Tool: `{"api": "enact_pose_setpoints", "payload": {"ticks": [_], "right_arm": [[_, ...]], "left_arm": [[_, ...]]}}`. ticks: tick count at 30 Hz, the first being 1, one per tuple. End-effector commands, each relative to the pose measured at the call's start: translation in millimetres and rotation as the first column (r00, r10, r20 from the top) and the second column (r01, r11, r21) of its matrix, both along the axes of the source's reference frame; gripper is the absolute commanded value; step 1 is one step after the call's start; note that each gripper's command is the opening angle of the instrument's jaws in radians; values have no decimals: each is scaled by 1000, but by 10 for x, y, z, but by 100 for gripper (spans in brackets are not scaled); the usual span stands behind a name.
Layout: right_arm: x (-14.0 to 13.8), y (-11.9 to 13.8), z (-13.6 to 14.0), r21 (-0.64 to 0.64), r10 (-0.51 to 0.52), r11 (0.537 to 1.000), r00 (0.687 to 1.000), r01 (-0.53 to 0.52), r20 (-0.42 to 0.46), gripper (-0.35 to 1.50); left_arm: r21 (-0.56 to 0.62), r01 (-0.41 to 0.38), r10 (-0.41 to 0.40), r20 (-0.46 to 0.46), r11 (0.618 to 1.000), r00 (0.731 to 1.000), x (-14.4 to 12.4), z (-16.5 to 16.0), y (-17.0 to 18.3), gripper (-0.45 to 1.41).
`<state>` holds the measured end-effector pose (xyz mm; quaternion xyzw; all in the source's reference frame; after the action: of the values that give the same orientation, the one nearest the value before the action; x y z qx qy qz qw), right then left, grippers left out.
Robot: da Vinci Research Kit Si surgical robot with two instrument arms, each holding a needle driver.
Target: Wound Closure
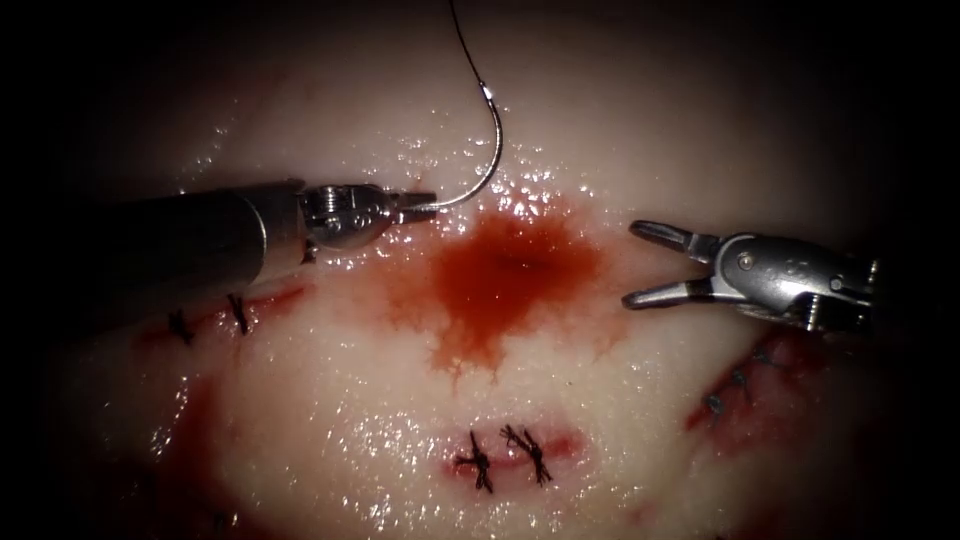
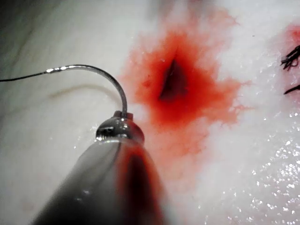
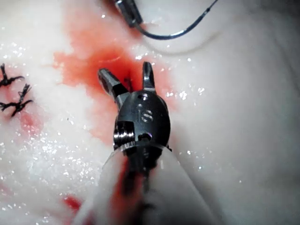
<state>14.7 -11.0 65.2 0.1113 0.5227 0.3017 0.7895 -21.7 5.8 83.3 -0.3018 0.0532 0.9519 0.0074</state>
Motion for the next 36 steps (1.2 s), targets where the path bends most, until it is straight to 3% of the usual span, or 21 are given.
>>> {"api": "enact_pose_setpoints", "payload": {"ticks": [1,6,11,21,28,32,36], "right_arm": [[17,-3,4,40,6,999,1000,-6,-2,80],[22,-1,6,175,56,983,998,-55,0,75],[31,8,8,275,109,955,994,-107,5,100],[32,30,10,287,181,940,983,-184,39,107],[31,38,10,286,205,934,977,-213,58,107],[37,37,9,280,206,936,977,-214,59,132],[41,35,4,288,193,938,981,-194,32,134]], "left_arm": [[-17,4,-4,6,1000,1000,-8,2,-1,-45],[-101,21,-20,11,995,1000,-16,-12,-11,-45],[-227,14,-15,-1,974,1000,-29,-25,-20,-45],[-420,-50,19,-79,906,997,-50,-50,-39,-45],[-466,-70,15,-120,882,993,-60,-71,-53,-45],[-521,-83,12,-138,850,990,-65,-78,-57,-45],[-537,-93,13,-150,839,989,-69,-80,-60,-45]]}}
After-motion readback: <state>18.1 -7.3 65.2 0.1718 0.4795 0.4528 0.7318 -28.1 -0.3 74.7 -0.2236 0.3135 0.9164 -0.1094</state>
